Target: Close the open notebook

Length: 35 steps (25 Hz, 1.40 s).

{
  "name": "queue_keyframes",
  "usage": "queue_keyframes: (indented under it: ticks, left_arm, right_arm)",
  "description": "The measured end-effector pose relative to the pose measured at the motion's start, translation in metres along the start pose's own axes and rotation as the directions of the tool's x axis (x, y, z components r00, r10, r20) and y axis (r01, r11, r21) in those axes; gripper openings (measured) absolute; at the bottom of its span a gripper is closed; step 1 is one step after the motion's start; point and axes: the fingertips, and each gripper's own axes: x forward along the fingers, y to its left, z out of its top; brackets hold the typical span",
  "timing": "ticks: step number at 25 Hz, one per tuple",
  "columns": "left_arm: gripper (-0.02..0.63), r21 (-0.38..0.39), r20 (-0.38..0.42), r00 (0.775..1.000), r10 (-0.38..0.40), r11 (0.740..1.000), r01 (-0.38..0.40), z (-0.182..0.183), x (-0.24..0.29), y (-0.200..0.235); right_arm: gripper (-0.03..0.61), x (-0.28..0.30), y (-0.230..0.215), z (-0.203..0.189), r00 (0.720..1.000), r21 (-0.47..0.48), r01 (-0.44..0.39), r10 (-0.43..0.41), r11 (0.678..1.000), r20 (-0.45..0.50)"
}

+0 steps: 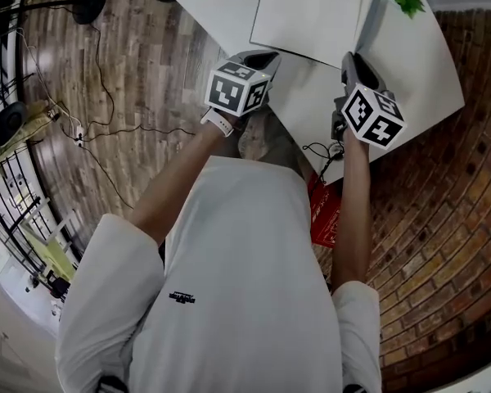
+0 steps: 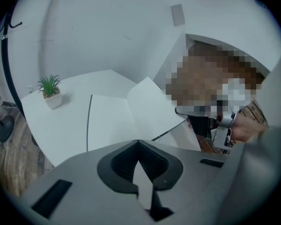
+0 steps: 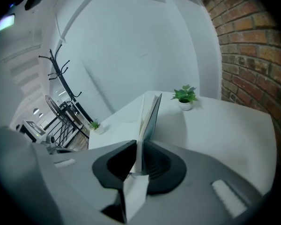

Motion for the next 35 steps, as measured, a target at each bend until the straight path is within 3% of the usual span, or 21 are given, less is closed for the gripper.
queue_keyframes:
  ticks: [11, 21, 35]
  left_arm:
    - [0.009, -0.011, 0.055, 0.998, 0.02, 1.0, -0.019, 0.004, -0.035, 0.02]
    - [0.009, -0.034, 0.089, 0.995, 0.043, 0.999, -0.04, 0.001, -0.067, 0.047]
    - [0.009, -0.066, 0.098, 0.993, 0.064, 0.996, -0.057, -0.012, -0.091, 0.072]
  right_arm:
    - [0.066, 0.006, 0.037, 0.008, 0.996, -0.163, 0.073, -0.08, 0.984, -0.037]
    - [0.067, 0.017, 0.075, 0.01, 0.995, -0.217, 0.074, -0.086, 0.973, -0.045]
    - [0.066, 0.046, 0.123, 0.0, 0.997, -0.244, 0.011, -0.03, 0.97, -0.071]
